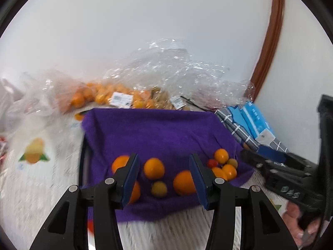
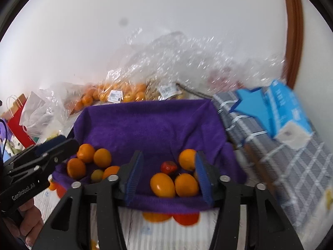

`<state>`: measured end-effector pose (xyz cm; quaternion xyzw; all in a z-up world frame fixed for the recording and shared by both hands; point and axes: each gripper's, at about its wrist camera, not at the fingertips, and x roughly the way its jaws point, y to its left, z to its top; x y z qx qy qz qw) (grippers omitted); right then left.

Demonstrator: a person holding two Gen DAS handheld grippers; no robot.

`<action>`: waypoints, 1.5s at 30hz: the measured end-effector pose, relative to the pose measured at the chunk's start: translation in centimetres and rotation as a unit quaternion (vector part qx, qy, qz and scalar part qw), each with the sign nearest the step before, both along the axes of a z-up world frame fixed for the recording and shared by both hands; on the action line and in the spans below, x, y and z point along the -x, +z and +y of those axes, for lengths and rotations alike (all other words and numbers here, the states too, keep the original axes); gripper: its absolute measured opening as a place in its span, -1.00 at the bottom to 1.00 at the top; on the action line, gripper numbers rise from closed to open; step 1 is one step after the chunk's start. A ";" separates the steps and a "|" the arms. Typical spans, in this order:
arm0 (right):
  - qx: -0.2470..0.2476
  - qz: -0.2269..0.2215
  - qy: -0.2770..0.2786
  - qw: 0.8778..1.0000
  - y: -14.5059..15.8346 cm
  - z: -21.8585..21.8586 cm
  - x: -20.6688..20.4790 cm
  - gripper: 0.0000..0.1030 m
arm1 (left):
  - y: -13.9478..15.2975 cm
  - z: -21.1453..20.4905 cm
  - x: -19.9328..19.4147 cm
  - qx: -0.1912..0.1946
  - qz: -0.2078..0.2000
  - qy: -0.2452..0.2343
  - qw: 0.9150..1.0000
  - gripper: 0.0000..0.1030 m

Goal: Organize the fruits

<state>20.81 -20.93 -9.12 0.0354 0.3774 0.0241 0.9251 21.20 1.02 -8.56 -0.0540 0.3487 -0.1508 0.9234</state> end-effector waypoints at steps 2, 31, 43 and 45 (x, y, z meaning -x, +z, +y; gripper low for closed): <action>-0.013 -0.003 -0.004 1.000 1.6 -0.3 1.9 0.21 | 0.8 0.3 1.7 -0.007 0.004 0.010 1.000 -0.08; 0.032 -0.049 -0.074 0.996 9.2 -3.0 23.6 0.90 | 9.3 -1.7 22.0 -0.046 -0.054 0.088 0.994 0.70; 0.040 -0.061 -0.074 0.995 9.8 -2.9 25.0 0.90 | 9.2 -2.3 22.4 -0.060 -0.055 0.098 0.992 0.70; 0.035 -0.062 -0.072 0.995 9.8 -2.8 25.1 0.90 | 9.3 -2.3 22.5 -0.064 -0.058 0.099 0.991 0.70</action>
